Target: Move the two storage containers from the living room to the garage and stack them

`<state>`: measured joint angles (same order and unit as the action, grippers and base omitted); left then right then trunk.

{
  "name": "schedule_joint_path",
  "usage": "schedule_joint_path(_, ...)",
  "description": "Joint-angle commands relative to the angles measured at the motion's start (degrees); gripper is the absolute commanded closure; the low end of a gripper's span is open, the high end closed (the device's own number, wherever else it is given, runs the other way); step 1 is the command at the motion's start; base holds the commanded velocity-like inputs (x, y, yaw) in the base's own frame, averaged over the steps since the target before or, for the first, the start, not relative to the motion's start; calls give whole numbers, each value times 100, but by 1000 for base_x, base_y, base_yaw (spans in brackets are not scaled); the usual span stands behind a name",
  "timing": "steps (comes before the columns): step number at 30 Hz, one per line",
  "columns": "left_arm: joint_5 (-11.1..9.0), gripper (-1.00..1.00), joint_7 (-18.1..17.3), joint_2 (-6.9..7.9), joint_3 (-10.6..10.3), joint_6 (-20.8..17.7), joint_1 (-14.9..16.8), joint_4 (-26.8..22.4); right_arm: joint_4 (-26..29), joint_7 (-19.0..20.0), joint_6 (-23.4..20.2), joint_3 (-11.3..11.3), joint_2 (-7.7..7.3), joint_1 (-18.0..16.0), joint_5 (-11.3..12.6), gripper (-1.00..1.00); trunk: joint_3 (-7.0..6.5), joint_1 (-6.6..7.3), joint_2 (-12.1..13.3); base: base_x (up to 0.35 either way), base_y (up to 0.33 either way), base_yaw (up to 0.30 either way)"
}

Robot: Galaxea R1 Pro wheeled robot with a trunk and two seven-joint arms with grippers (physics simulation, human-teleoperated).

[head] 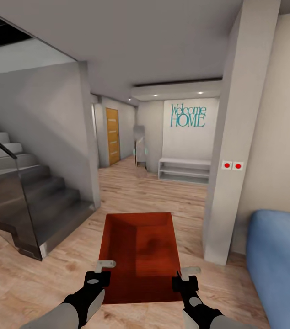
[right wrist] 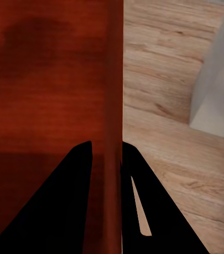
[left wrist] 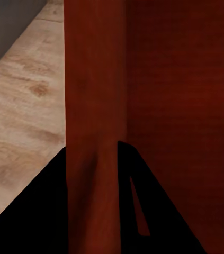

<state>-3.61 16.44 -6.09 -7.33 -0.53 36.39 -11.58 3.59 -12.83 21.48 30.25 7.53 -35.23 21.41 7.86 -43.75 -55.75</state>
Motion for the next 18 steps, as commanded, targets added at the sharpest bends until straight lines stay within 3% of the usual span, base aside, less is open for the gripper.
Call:
schedule_joint_path(1, -307, 100, -62, -15, 162, -8, 9, -64, 2, 62, -21, 86, 4, -1, -40, 100, 9, -4, -6, 321, 0, 0)
schedule_joint_path(18, -307, 100, -62, -17, 162, -9, 9, -64, 2, 62, -21, 86, 3, -1, -14, 100, 9, -4, -6, 321, 0, 0)
